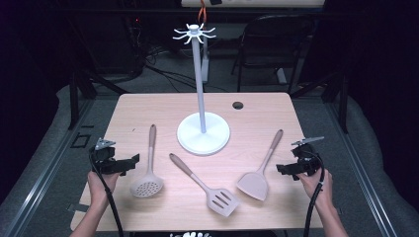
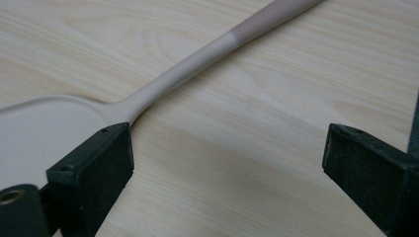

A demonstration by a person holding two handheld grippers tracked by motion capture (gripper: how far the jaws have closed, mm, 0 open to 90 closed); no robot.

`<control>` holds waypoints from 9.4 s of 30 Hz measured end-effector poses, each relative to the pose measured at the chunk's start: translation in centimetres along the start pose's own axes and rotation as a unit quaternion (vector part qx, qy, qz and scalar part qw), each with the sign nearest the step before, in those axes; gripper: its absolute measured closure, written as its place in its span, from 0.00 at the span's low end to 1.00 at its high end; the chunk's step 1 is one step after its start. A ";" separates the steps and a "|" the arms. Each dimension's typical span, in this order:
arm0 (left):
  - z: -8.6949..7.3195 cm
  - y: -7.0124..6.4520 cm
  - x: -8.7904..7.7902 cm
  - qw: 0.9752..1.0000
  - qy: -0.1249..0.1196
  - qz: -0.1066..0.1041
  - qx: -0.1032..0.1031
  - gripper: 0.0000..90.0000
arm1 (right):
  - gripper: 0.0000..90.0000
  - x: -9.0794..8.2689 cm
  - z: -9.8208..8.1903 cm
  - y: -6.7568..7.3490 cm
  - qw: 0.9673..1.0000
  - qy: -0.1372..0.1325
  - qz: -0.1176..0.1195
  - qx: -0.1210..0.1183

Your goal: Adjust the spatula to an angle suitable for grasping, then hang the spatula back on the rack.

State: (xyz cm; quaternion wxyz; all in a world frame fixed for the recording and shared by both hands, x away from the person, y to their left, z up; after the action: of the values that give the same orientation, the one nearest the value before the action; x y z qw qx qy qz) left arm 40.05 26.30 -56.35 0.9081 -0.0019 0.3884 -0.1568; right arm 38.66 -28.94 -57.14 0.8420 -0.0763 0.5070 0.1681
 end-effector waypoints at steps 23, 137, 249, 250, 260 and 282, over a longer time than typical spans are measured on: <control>-0.8 -0.1 0.0 1.000 0.019 -0.002 0.006 0.00 | 0.09 3.0 1.2 3.1 0.998 0.044 0.034 -0.008; -1.0 -1.2 1.0 0.997 0.046 -0.012 0.061 0.02 | 0.87 5.9 2.1 3.8 0.994 0.096 0.031 0.046; 7.3 -24.5 5.1 0.950 -0.015 -0.310 0.035 0.50 | 0.87 0.1 6.2 16.3 0.962 -0.124 0.051 -0.238; 7.3 -24.6 5.2 0.950 -0.017 -0.311 0.029 0.55 | 0.87 0.1 6.2 16.4 0.962 -0.124 0.051 -0.236; 8.2 -25.2 4.3 0.939 -0.065 -0.336 0.012 0.75 | 0.87 -0.3 6.5 16.4 0.963 -0.147 0.041 -0.224; 10.6 -26.5 2.4 0.928 -0.102 -0.352 0.063 0.85 | 0.40 -1.9 6.8 14.5 0.959 -0.190 0.072 -0.198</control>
State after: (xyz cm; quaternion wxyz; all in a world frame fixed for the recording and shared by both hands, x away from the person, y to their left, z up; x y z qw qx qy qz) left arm 41.55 -0.83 -47.34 0.8278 -0.0970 0.2571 -0.4891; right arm 38.29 -13.77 -51.64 0.8768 -0.1713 0.2981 0.3362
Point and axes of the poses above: each handheld gripper's, and its own axes: x roughly forward along the jaws, z roughly out of its top, y roughly to its left, the point moved 7 cm from there along x, roughly forward along the jaws, and after that the axes turned 4 degrees about y, right-handed, at the moved point
